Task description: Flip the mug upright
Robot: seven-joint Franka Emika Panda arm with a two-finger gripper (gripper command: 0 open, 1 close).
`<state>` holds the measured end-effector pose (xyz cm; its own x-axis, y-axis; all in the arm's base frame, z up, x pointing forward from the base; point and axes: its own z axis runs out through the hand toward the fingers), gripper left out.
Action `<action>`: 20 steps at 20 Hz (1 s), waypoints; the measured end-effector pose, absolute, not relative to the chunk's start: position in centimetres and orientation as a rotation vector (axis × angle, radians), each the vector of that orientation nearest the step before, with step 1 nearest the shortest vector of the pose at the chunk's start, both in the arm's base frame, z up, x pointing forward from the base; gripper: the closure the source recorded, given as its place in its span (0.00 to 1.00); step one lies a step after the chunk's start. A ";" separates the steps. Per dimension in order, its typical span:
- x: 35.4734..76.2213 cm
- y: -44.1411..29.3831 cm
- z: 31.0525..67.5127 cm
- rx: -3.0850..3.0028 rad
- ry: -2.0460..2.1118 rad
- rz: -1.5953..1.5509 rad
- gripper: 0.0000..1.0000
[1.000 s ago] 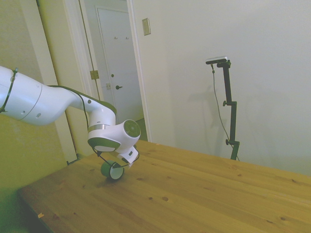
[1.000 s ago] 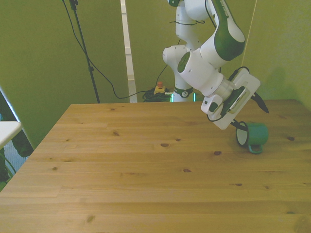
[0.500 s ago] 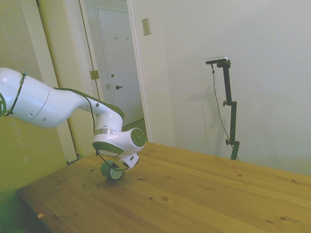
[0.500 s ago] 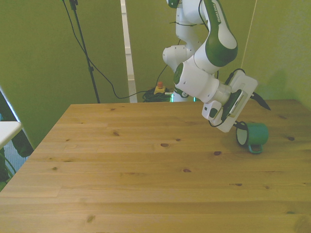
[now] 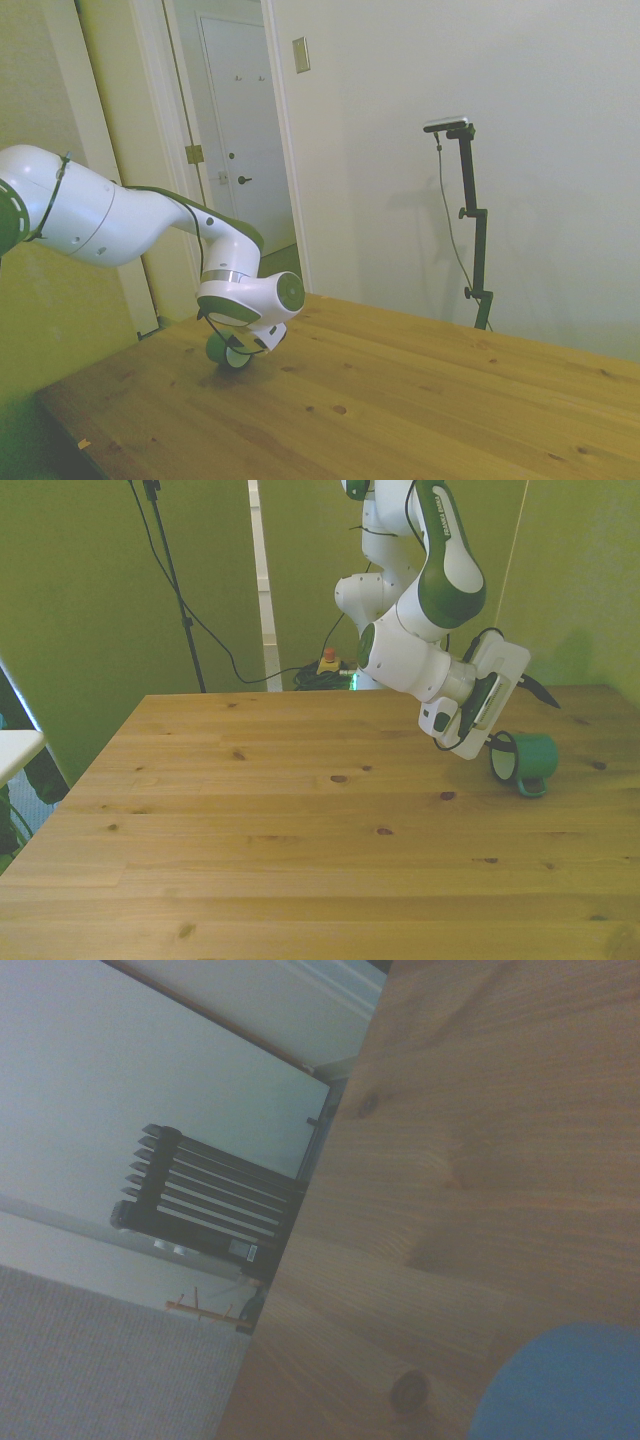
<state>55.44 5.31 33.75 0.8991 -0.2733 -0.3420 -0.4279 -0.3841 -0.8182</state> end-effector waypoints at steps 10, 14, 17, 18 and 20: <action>55.8 5.5 33.1 -1.983 0.503 0.189 1.00; 55.9 5.5 32.8 -1.983 0.502 0.192 1.00; 55.8 5.4 32.8 -1.983 0.501 0.191 1.00; 55.8 5.4 32.8 -1.983 0.501 0.191 1.00; 55.8 5.2 32.8 -1.982 0.500 0.189 1.00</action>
<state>55.85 5.20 32.78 0.9009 -0.2625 -0.3456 -0.4254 -0.3764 -0.8230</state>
